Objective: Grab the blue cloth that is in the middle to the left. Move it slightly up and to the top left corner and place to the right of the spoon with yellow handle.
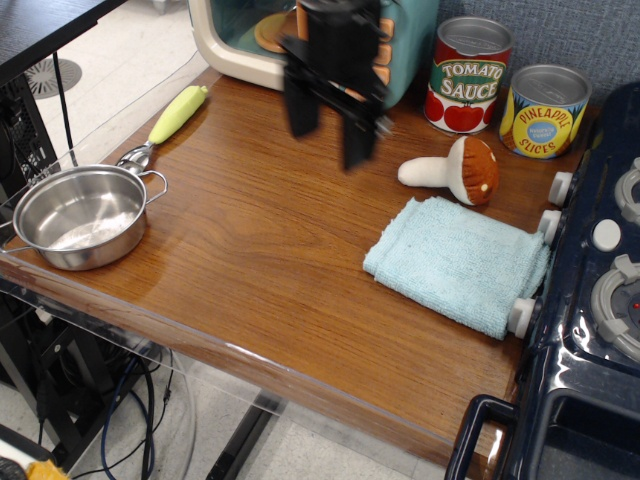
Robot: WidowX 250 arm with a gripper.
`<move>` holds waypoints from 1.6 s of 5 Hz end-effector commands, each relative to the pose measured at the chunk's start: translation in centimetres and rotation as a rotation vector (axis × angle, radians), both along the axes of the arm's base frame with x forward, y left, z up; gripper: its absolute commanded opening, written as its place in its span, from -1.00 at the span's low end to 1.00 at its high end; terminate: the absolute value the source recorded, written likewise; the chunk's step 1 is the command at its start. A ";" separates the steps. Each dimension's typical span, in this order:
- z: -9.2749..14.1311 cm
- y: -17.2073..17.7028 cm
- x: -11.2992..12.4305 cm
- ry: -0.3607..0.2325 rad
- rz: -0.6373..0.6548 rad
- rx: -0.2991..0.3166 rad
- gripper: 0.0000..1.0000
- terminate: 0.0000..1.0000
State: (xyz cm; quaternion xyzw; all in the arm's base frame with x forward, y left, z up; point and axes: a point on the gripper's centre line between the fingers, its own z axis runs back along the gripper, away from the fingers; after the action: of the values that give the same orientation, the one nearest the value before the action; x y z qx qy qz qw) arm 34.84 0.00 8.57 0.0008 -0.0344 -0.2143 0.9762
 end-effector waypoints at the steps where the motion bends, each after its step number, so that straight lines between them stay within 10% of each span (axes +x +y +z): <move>1: 0.6 -4.7 -1.5 -0.063 -0.219 -0.002 1.00 -1.00; 8: -6.7 -4.4 -0.7 -0.112 -0.313 -0.003 1.00 -1.00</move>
State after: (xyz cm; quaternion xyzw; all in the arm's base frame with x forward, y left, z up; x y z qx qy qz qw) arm 35.15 -5.86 1.04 0.0000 -0.0814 -0.3665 0.9268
